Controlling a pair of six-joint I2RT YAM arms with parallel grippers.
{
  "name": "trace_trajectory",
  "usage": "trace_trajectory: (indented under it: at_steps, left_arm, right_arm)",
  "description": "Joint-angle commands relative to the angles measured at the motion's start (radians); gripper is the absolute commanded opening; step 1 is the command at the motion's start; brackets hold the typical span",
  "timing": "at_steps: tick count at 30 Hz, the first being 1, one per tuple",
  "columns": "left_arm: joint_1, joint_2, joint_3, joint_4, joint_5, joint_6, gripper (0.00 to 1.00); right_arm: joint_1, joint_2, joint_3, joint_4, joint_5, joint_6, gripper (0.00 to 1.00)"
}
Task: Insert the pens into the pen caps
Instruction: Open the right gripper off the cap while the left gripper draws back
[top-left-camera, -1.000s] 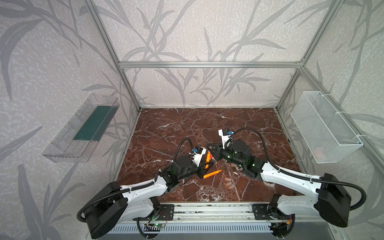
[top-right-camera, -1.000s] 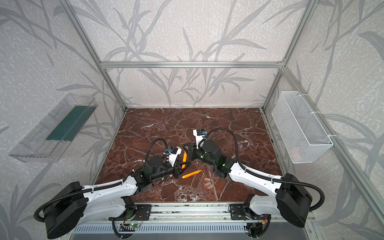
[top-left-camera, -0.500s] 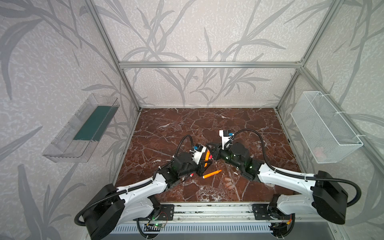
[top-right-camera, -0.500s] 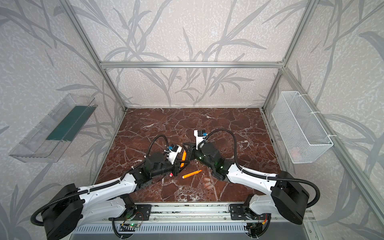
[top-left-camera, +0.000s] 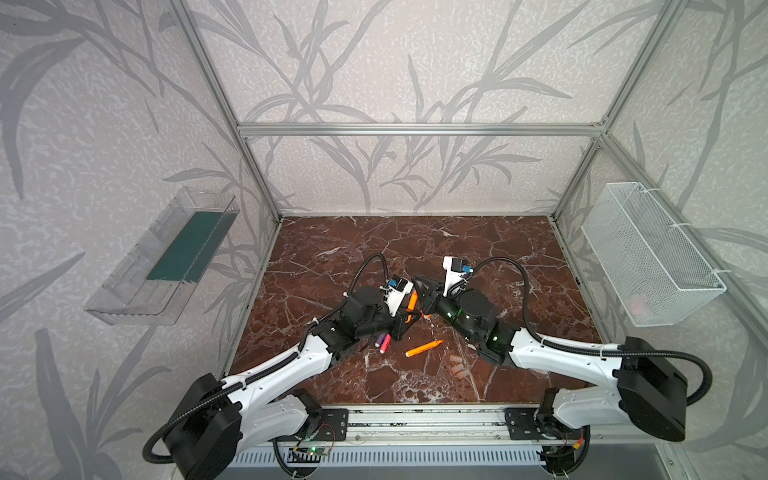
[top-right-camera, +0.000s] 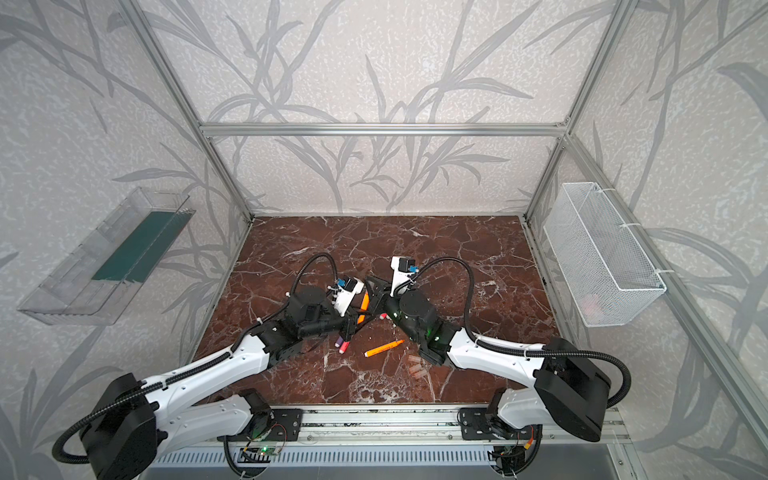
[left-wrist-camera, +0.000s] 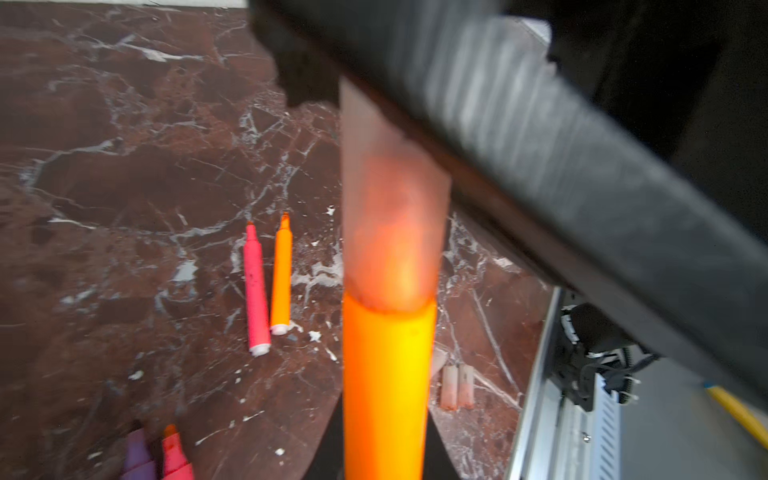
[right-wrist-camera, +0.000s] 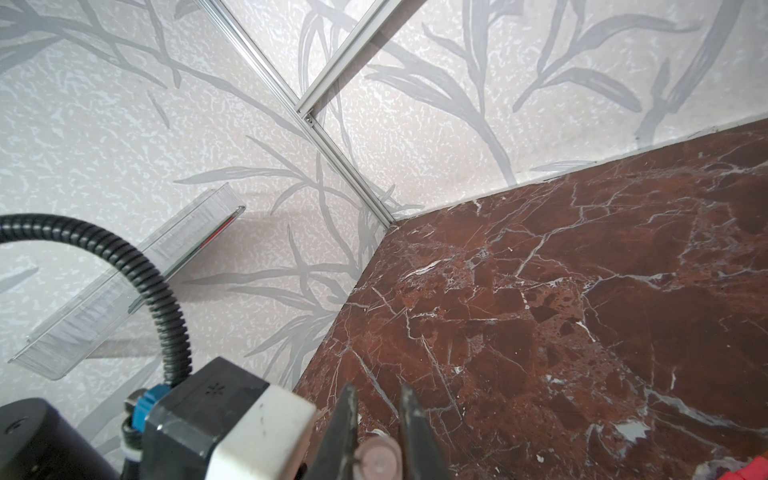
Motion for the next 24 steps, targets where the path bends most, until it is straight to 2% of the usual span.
trace_trajectory:
  at_steps: [1,4,9,13,17,24]
  left_arm:
    - [0.082,0.008,0.160,0.214,-0.379,-0.013,0.00]
    - [0.117,0.025,0.187,0.213,-0.308,-0.040,0.00]
    - [0.270,0.040,0.180,0.307,-0.005,-0.203,0.00]
    - [0.366,0.057,0.157,0.394,0.118,-0.303,0.00]
    - [0.424,0.057,0.130,0.440,0.148,-0.337,0.00]
    - [0.389,-0.020,0.113,0.273,0.057,-0.171,0.00]
  right_arm:
    - [0.127,0.063,-0.061,-0.195,-0.258,0.021,0.00]
    - [0.133,0.076,-0.069,-0.159,-0.265,0.007,0.00]
    - [0.133,0.074,-0.108,-0.090,-0.268,-0.027,0.00]
    - [0.133,0.091,-0.134,-0.013,-0.318,-0.028,0.00]
    - [0.134,0.096,-0.158,0.035,-0.335,-0.022,0.00]
    - [0.134,0.042,-0.100,-0.090,-0.216,-0.032,0.00]
